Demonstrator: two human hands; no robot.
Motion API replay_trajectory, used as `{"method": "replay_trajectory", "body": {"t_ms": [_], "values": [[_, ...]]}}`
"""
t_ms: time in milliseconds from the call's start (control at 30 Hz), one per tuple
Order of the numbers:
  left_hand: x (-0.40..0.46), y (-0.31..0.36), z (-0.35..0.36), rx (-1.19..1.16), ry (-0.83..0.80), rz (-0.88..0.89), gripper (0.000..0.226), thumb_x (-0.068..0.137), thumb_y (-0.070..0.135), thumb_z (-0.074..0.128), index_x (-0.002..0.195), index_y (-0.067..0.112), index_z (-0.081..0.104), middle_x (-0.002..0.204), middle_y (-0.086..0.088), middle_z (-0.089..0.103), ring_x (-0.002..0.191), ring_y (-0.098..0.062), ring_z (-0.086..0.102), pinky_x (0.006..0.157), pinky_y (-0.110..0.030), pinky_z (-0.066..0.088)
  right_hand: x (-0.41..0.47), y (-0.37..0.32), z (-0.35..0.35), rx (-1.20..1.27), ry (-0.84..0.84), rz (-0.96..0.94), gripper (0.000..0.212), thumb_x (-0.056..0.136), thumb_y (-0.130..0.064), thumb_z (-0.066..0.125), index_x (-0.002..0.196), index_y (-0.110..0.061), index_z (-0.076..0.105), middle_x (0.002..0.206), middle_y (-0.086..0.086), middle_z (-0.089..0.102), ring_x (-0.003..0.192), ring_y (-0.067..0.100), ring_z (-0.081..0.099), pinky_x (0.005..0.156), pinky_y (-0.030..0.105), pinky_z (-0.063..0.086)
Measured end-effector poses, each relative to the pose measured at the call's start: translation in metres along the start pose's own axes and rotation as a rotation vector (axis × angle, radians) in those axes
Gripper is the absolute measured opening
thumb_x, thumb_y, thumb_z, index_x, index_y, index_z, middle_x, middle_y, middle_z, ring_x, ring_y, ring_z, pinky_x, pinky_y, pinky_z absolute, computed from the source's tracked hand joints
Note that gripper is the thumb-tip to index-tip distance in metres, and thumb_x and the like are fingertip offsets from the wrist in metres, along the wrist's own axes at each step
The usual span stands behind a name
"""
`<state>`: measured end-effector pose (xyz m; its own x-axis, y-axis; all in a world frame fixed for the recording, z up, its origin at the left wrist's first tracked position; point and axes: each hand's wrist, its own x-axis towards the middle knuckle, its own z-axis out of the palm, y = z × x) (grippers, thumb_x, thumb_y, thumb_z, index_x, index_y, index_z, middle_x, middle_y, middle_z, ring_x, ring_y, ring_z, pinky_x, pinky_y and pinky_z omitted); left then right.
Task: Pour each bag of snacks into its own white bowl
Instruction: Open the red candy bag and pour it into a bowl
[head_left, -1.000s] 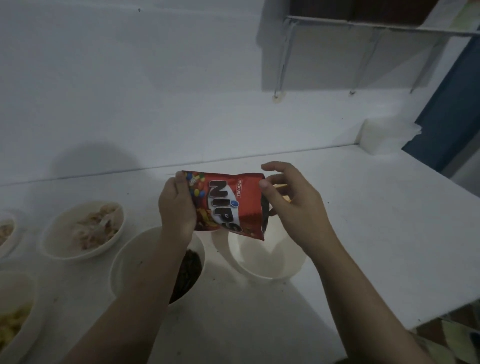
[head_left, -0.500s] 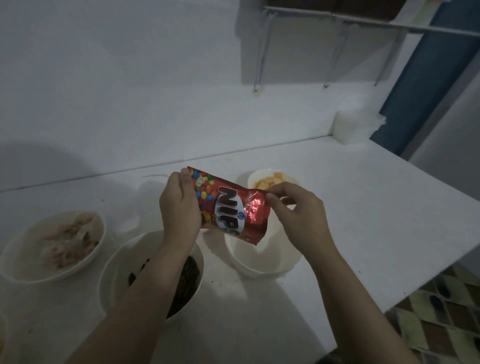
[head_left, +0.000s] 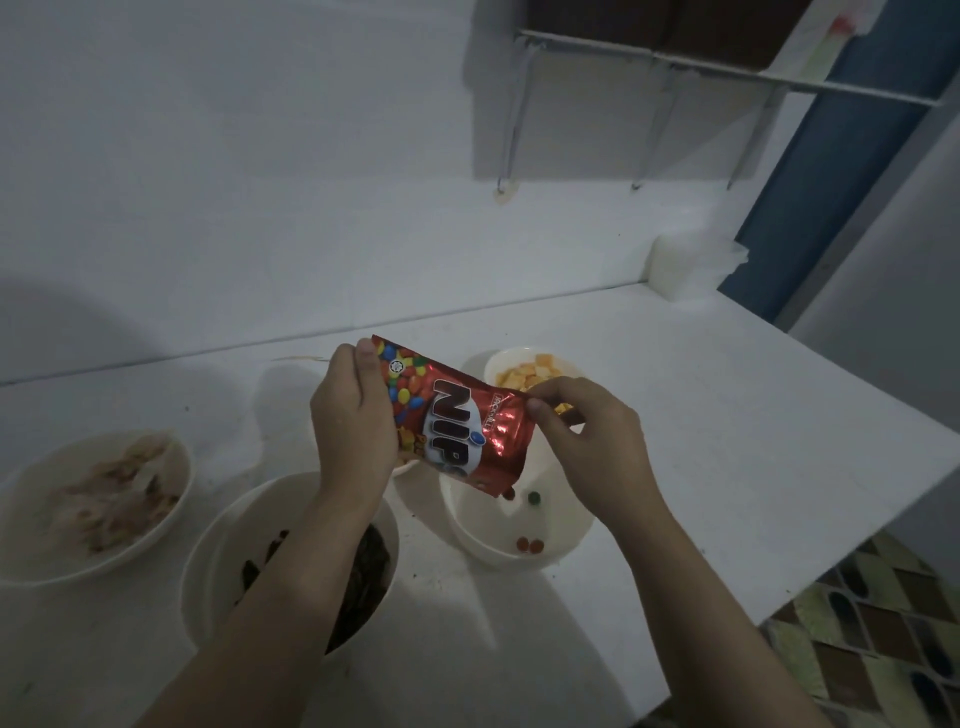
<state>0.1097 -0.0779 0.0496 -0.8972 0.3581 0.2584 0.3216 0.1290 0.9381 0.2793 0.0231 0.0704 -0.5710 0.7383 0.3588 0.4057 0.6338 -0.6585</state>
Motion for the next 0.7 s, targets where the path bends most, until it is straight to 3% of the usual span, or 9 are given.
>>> {"method": "replay_trajectory", "body": {"t_ms": [200,400,533,700], "values": [[0.0005,0.0004,0.0015,-0.002,0.014,0.021,0.042,0.100,0.050,0.027,0.100,0.016,0.051,0.094,0.000,0.064,0.087,-0.011,0.065,0.073,-0.024,0.055,0.0001,0.0007,0.0020,-0.012,0.037,-0.009,0.012,0.096,-0.020,0.062,0.100,-0.025,0.071,0.086,-0.031,0.056,0.079,-0.008,0.056,0.065,0.001,0.040],[-0.0023,0.0026,0.0023,0.032,0.009,0.042,0.042,0.098,0.053,0.026,0.099,0.018,0.049,0.089,0.005,0.061,0.084,-0.009,0.063,0.074,-0.025,0.055,-0.0010,0.0044,0.0013,-0.068,0.057,-0.003,0.010,0.094,-0.019,0.065,0.098,-0.022,0.074,0.083,-0.032,0.053,0.074,-0.008,0.054,0.064,-0.002,0.038],[-0.0045,0.0048,0.0030,0.022,0.003,0.038,0.044,0.096,0.056,0.025,0.099,0.018,0.049,0.089,0.006,0.061,0.083,-0.008,0.064,0.077,-0.028,0.057,-0.0020,0.0052,0.0015,-0.113,0.076,-0.007,0.011,0.095,-0.018,0.063,0.100,-0.017,0.074,0.086,-0.017,0.056,0.074,-0.008,0.051,0.063,-0.001,0.035],[-0.0056,0.0049,0.0029,0.008,-0.007,0.040,0.045,0.097,0.055,0.026,0.100,0.017,0.051,0.094,-0.001,0.066,0.090,-0.015,0.068,0.080,-0.036,0.060,-0.0050,0.0061,0.0023,-0.121,0.094,0.000,0.013,0.096,-0.018,0.063,0.102,-0.015,0.074,0.089,-0.015,0.057,0.074,-0.009,0.049,0.064,0.001,0.032]]}}
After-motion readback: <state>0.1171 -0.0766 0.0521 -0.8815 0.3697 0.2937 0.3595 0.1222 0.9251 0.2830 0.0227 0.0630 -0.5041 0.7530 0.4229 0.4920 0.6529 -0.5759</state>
